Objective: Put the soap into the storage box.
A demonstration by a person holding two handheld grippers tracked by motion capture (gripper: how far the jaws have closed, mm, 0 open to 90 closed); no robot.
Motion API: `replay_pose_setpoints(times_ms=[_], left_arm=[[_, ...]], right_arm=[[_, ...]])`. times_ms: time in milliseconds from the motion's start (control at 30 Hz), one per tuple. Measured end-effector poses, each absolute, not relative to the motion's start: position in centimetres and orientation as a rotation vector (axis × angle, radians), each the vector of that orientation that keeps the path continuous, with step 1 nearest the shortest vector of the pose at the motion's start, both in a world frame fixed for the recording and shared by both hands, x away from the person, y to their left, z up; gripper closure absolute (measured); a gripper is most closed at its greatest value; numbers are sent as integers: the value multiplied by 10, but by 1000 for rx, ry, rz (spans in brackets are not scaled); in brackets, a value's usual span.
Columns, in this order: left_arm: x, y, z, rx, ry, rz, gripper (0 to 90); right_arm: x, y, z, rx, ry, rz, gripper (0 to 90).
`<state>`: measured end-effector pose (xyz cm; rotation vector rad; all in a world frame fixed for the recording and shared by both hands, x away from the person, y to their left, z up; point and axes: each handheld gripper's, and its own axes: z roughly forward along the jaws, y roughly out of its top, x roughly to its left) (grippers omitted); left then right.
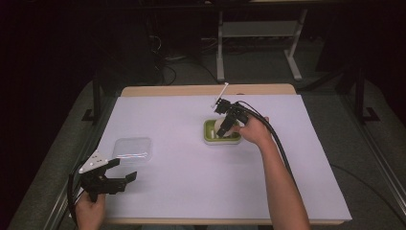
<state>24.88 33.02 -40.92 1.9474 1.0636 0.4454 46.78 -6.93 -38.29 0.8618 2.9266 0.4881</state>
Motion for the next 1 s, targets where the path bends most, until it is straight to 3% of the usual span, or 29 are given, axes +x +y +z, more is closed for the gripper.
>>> replay_pose_setpoints(times_ms=[1000], left_arm=[[249,330,-410,1947,1064,442,129]], right_arm=[[477,-62,-399,912,2917,444,239]])
